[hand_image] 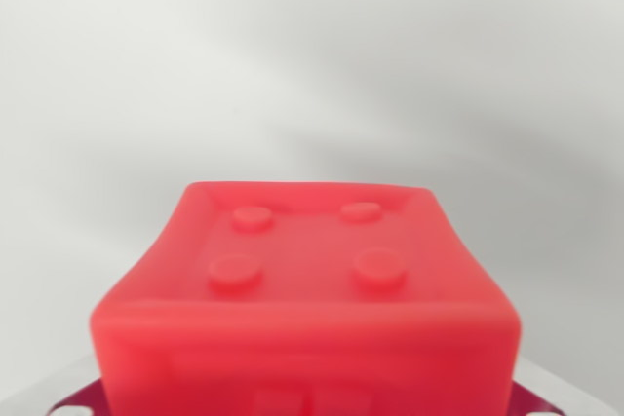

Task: Destack cube

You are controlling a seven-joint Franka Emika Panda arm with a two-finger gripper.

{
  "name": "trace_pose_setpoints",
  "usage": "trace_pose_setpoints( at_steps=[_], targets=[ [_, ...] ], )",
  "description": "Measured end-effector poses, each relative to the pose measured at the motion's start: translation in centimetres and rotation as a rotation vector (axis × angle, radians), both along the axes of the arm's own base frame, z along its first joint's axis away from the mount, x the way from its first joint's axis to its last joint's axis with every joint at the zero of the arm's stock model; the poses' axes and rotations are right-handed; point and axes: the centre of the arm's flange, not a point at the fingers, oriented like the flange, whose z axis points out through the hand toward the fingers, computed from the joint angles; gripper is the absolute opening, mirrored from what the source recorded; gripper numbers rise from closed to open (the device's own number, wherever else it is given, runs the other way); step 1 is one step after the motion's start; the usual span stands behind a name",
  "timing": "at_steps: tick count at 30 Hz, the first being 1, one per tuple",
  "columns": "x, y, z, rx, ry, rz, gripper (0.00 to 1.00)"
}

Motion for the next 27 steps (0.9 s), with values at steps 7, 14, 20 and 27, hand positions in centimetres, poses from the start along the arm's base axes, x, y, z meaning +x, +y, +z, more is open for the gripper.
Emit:
trace_pose_setpoints(
  at_steps=[7, 14, 20, 27],
  targets=[
    [-0.5, -0.2, -0.4, 0.001, -0.003, 0.030, 0.00],
    [-0.7, -0.3, -3.0, 0.000, 0.004, 0.031, 0.00],
    [-0.6, -0.3, -4.5, 0.002, 0.001, 0.031, 0.00],
    [-0.6, -0.3, -6.0, 0.002, 0.002, 0.031, 0.00]
  ],
)
